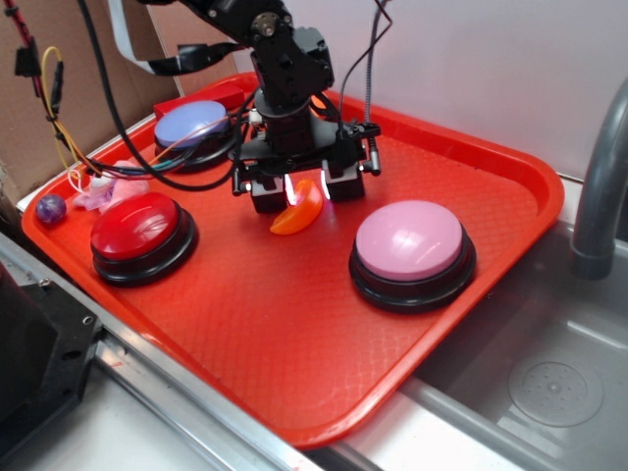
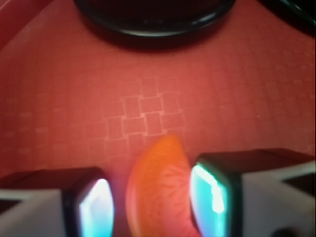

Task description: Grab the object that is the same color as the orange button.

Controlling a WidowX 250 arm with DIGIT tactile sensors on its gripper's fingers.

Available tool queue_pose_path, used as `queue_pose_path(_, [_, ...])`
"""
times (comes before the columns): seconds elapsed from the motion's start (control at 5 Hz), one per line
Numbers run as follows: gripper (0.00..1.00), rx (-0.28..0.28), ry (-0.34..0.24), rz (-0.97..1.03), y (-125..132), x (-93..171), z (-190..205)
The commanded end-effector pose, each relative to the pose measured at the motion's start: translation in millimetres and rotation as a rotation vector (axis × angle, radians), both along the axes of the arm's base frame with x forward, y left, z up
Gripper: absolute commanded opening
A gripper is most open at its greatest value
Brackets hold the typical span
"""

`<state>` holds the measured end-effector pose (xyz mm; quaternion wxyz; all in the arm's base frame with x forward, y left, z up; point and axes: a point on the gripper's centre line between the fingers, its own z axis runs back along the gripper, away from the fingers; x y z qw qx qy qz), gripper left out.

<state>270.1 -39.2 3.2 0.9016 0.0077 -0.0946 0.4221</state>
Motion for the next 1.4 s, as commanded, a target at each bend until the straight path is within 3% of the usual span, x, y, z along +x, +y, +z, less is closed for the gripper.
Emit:
queue_pose_path(0.0, [0.0, 0.0, -0.004, 0.028, 10, -1, 2])
queue_pose_path(0.4, [0.0, 0.02, -0.013, 0.019, 9, 2, 13])
queue_pose_path(0.6, [0.0, 0.026, -0.054, 0.003, 8, 4, 38])
queue_pose_path(0.8, [0.0, 0.008, -0.061, -0.03, 11, 7, 68])
queue_pose_path(1.2, [0.0, -0.054, -0.012, -0.158, 7, 9, 127])
